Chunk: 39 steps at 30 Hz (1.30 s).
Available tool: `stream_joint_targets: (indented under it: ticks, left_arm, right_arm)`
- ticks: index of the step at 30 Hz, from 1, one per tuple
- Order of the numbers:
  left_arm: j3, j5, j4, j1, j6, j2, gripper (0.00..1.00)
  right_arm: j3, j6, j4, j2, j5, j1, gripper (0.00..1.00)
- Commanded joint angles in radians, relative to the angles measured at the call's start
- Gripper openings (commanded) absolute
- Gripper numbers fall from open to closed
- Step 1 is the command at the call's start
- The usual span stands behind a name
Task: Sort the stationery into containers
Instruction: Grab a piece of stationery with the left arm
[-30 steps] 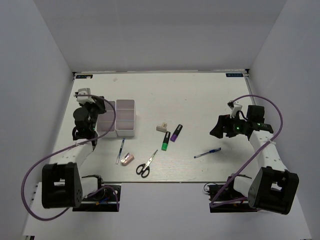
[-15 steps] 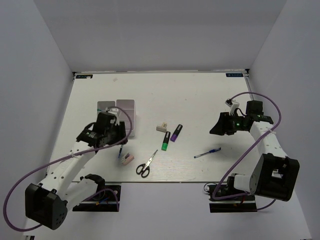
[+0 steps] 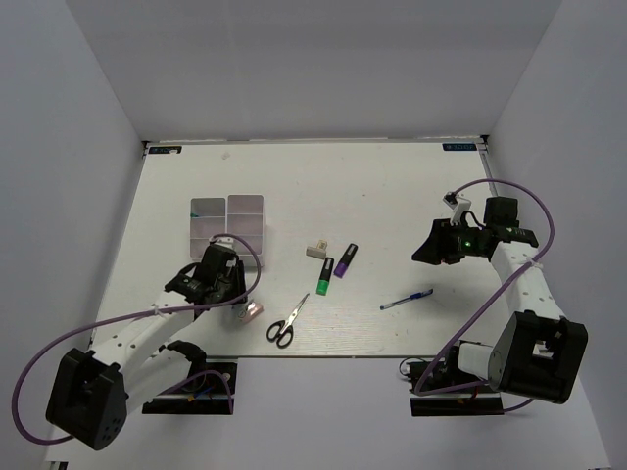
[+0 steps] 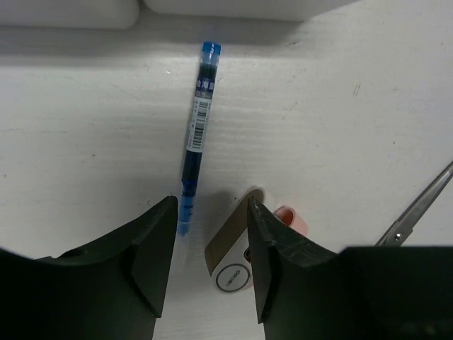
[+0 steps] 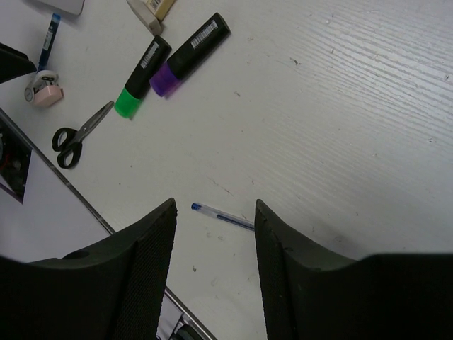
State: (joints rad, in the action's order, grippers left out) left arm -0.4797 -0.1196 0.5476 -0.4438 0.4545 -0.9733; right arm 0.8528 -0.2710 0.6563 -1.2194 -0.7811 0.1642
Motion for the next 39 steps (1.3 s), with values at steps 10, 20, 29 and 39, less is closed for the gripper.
stream_joint_targets:
  ticks: [10, 20, 29, 39]
  left_arm:
    - [-0.02, -0.183, -0.169, -0.075, -0.066, -0.103, 0.51]
    - [0.003, -0.17, -0.224, -0.024, -0.077, -0.175, 0.51]
    - [-0.042, -0.083, -0.177, 0.017, -0.077, -0.263, 0.43]
    - [-0.057, -0.06, -0.04, 0.016, -0.05, -0.245, 0.13]
  right_arm:
    - [-0.004, -0.03, 0.009, -0.003, -0.021, 0.006, 0.52]
    - [-0.005, -0.033, 0.009, -0.009, -0.024, 0.009, 0.53]
    - [-0.004, -0.033, 0.009, -0.009, -0.015, 0.008, 0.53]
    - [-0.001, -0.027, 0.009, -0.005, -0.023, 0.011, 0.53]
